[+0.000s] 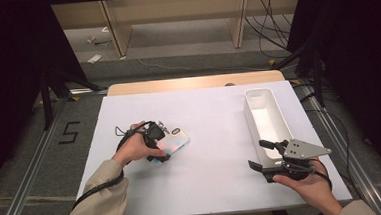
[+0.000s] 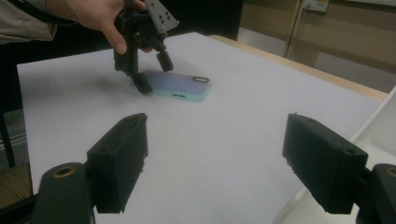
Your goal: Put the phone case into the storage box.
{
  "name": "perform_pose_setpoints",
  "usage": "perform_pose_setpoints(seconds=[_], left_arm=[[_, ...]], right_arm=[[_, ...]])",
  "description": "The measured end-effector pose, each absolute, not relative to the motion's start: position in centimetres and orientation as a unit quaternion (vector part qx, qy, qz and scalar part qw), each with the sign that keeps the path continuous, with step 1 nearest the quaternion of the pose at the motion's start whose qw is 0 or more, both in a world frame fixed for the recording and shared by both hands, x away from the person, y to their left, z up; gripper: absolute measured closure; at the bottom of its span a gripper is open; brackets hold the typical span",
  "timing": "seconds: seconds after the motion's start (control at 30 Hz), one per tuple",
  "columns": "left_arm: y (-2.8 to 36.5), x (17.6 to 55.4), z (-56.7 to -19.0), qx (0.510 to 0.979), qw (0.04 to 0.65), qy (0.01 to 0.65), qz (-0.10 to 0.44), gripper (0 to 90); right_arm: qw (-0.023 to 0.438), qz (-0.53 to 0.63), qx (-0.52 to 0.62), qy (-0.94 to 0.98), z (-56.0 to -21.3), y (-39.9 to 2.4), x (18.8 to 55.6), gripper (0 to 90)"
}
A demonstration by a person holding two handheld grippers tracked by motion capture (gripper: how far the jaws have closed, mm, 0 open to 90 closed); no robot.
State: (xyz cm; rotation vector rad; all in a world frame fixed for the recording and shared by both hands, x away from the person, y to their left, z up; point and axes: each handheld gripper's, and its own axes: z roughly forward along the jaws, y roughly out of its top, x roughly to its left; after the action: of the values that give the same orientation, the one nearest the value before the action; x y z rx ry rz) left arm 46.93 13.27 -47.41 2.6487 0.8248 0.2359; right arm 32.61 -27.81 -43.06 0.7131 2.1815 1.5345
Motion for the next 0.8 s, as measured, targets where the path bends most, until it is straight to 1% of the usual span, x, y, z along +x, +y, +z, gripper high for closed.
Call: perform_pose_setpoints(seconds=[0.37, 0.8], left_arm=[[13.09, 47.27, -47.37, 0.942, 0.170, 0.281, 0.074, 7.1], [12.77, 47.43, -47.19, 0.945, 0.160, 0.278, 0.062, 12.0]], right_arm=[[0.189, 0.546, 0.254, 0.776, -43.09, -27.78, 32.61, 23.0], [0.187, 0.545, 0.253, 0.777, -43.11, -27.79, 32.62, 23.0]])
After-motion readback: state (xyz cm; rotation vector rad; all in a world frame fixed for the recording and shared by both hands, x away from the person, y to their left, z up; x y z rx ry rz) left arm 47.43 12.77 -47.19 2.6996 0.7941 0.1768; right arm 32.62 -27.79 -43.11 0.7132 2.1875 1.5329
